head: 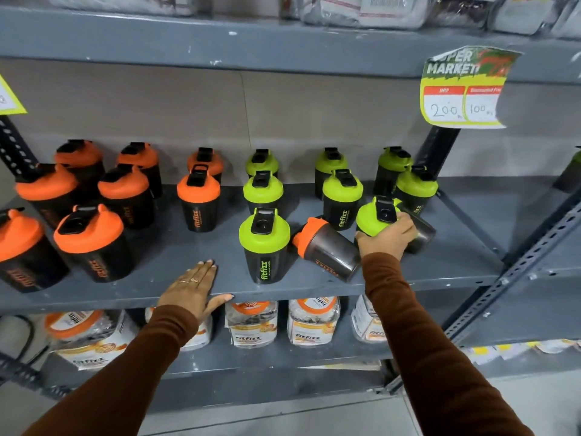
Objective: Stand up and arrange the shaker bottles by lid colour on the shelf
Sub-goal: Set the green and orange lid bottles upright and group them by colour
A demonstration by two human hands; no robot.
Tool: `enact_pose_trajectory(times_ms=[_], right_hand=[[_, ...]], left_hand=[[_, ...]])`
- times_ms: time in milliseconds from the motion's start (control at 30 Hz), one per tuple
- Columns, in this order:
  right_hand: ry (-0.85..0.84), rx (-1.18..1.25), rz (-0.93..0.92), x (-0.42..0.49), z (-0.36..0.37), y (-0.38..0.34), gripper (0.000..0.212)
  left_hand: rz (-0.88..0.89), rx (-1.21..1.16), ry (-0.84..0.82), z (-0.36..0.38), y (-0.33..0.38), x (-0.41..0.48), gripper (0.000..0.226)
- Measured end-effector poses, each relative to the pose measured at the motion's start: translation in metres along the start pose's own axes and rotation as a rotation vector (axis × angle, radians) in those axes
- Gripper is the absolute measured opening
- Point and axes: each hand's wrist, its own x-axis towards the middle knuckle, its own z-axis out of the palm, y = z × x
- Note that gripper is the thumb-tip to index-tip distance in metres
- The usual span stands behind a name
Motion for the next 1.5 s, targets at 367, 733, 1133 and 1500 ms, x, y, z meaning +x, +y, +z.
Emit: enact_pose_trajectory(times_ms=[367, 733, 1133, 1500], right_hand=[[-0.573, -0.702, -0.681, -0.05, 0.032, -0.005, 0.096], [-0.148, 0.066, -0.335, -0.065, 0.013, -0.037, 0.098], [-0.42, 0.516, -0.458, -0.158, 0.047, -0.135, 0.094], [-0.546, 0.294, -0.182, -0.18, 0.157, -0.109, 0.09]], left_hand=[[-0.004, 0.023, -0.037, -0.001, 0.002, 0.0, 0.076], [0.025, 0.002, -0.023, -0.003, -0.001, 0.0, 0.074], [0.069, -0.039, 0.08, -0.003, -0.078, -0.036, 0.078], [0.122, 0.022, 0.033, 0.004, -0.098, -0.033, 0.045]])
